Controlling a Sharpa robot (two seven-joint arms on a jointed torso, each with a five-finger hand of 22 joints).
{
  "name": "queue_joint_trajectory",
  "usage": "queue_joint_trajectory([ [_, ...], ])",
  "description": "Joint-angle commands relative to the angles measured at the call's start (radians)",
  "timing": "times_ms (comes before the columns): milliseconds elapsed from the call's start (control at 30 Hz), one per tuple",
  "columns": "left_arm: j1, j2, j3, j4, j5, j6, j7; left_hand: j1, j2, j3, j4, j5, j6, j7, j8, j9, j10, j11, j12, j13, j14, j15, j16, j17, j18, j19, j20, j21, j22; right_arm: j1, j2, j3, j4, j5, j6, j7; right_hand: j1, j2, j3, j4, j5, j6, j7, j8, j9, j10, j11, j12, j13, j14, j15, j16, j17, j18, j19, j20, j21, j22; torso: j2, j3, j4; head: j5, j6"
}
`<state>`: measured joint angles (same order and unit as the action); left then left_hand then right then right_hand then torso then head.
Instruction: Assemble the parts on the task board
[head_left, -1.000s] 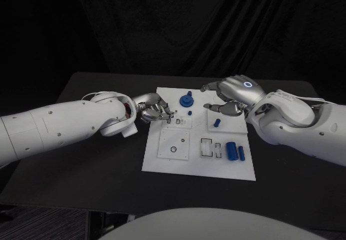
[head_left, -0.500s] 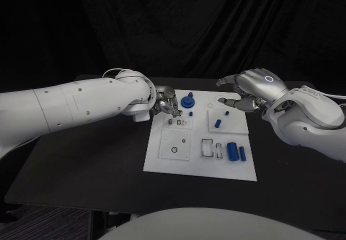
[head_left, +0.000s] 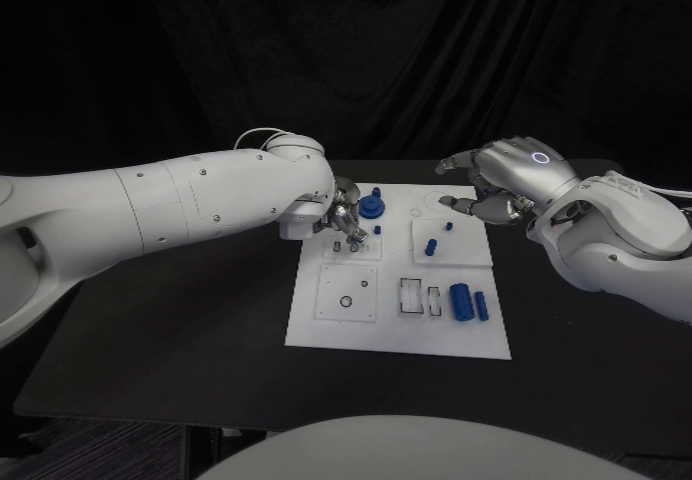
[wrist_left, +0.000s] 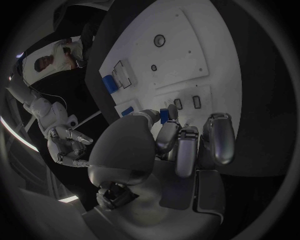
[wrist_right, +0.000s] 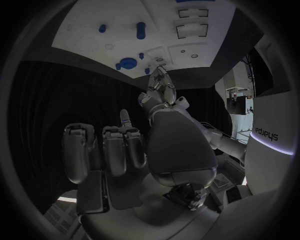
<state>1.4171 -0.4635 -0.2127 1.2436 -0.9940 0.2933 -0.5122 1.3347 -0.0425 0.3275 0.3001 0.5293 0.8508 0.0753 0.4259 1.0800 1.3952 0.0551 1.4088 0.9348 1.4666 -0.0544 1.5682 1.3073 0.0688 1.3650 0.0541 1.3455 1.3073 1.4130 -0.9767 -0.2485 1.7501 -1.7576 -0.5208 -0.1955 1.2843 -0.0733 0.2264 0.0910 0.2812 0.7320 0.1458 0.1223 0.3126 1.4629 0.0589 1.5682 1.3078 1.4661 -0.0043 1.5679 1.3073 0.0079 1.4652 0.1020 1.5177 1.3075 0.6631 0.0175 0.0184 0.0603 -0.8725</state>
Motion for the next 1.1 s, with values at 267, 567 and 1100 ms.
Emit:
queue_joint_trajectory([
  [267, 0.002, 0.033, 0.001, -0.033, -0.005, 0.047, -0.078, -0.036, -0.001, 0.199, -0.213, 0.019, 0.033, -0.013, -0.014, -0.006, 0.176, -0.069, 0.162, 0.636, 0.104, -0.011, 0.003, 0.263, 0.005, 0.020, -0.006, 0.002, 0.075, -0.002, -0.003, 0.001, 0.002, -0.012, 0.033, -0.034, 0.006, 0.008, 0.006, 0.008, 0.003, 0.010, -0.001, 0.005, 0.001, 0.108, -0.008, 0.003, 0.263, 0.105, -0.007, 0.003, 0.263, 0.010, 0.064, -0.002, -0.004, 0.240, -0.001, 0.0094, 0.0055, -0.001, 0.000],
  [567, 0.000, 0.052, 0.001, -0.069, -0.005, 0.088, -0.090, -0.066, -0.001, 0.211, -0.235, 0.016, 0.053, -0.019, -0.029, -0.016, 0.176, -0.074, 0.162, 0.636, 0.104, -0.017, 0.003, 0.263, 0.003, 0.032, -0.012, 0.005, 0.080, -0.006, 0.002, 0.000, -0.003, -0.012, 0.051, -0.037, 0.004, 0.013, 0.008, 0.013, 0.003, 0.016, -0.003, 0.007, 0.002, 0.108, -0.009, 0.003, 0.263, 0.105, -0.008, 0.003, 0.263, 0.010, 0.064, -0.003, -0.004, 0.240, -0.002, 0.0052, 0.0036, 0.009, 0.000],
  [1100, -0.005, 0.082, 0.001, -0.112, 0.088, 0.060, -0.098, -0.088, 0.001, 0.224, -0.255, 0.016, 0.067, -0.021, -0.043, -0.024, 0.176, -0.078, 0.162, 0.636, 0.104, -0.021, 0.003, 0.263, 0.001, 0.042, -0.016, 0.009, 0.085, -0.008, 0.003, 0.000, -0.006, -0.012, 0.081, -0.044, 0.009, 0.020, 0.014, 0.015, 0.004, 0.024, -0.005, 0.009, 0.001, 0.108, -0.011, 0.003, 0.263, 0.105, -0.010, 0.003, 0.263, 0.010, 0.063, -0.004, -0.007, 0.239, -0.002, 0.0071, 0.0025, 0.015, 0.000],
])
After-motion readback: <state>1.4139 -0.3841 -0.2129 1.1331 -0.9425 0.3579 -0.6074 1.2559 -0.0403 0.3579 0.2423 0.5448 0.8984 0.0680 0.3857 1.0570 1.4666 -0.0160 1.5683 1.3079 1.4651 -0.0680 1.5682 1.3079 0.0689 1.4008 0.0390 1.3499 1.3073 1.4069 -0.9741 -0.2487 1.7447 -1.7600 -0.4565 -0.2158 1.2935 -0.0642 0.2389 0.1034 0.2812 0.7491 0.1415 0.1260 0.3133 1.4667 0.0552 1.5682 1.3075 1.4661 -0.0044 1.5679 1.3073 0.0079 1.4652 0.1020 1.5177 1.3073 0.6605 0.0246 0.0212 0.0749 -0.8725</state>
